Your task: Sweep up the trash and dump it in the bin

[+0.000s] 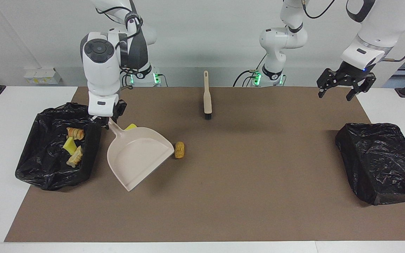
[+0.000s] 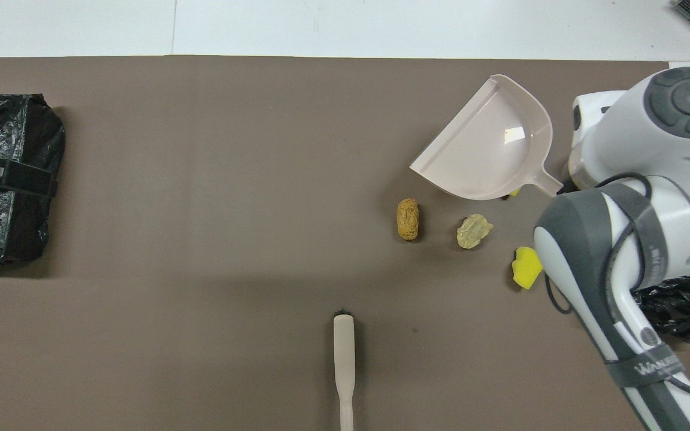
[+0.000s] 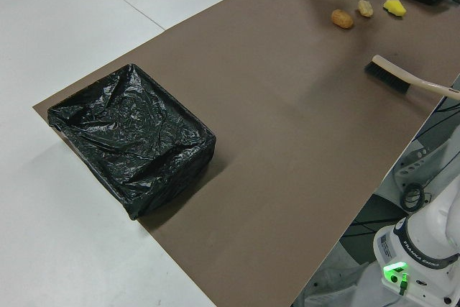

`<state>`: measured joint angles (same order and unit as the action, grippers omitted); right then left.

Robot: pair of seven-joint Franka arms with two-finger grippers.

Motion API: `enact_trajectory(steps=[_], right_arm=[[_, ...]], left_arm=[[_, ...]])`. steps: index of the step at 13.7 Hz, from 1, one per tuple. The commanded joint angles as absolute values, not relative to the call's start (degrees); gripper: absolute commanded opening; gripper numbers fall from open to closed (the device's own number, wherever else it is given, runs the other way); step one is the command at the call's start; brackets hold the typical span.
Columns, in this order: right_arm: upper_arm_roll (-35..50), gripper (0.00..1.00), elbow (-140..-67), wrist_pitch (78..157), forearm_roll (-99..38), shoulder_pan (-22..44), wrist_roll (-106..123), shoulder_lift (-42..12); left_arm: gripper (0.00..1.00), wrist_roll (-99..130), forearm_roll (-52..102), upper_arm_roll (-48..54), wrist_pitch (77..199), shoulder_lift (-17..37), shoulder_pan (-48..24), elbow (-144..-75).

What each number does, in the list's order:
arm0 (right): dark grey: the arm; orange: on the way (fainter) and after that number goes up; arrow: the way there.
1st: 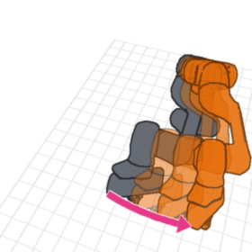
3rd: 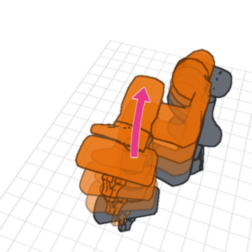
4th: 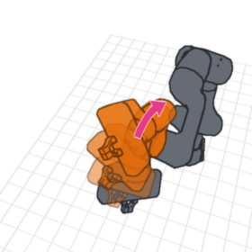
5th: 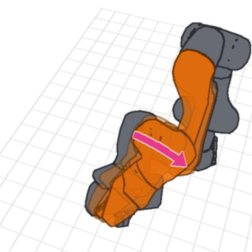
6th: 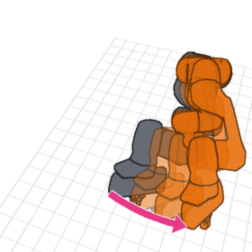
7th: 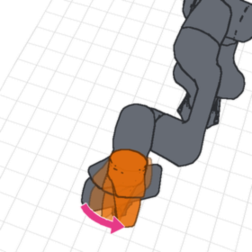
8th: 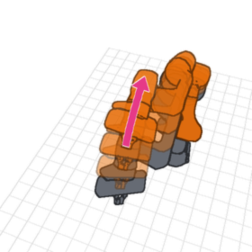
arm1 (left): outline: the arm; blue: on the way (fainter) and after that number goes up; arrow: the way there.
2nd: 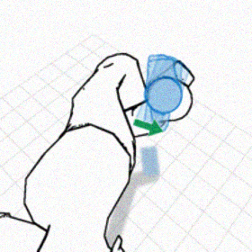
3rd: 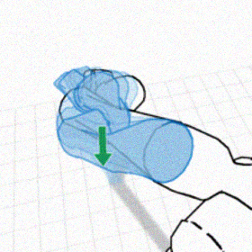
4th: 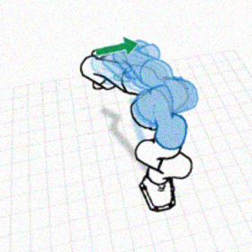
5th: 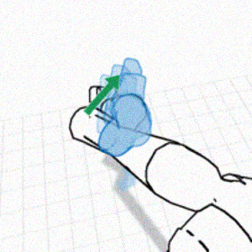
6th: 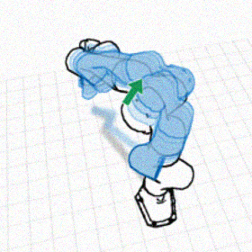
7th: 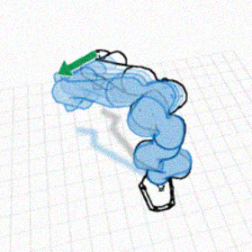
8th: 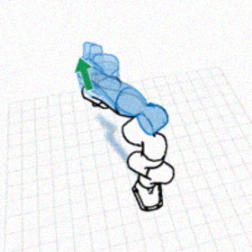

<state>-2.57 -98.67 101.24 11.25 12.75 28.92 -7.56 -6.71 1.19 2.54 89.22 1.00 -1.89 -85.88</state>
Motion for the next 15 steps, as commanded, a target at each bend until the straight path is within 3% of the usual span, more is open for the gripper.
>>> enact_trajectory(steps=[1,9,15], right_arm=[[-2.8,0.0,-98.5,101.5,8.4,17.7,14.7,-8.6],[-2.8,0.0,-95.7,106.2,-4.7,28.8,-20.5,-15.2],[-2.9,0.0,-86.9,109.2,-4.2,34.8,-30.3,-26.8]], left_arm=[[1.0,-7.4,1.6,3.1,87.2,0.6,-1.1,-84.9],[1.0,-7.2,1.6,3.1,87.1,0.1,-1.1,-85.6],[1.0,-6.9,1.5,2.9,87.1,-0.1,-1.0,-85.6]])
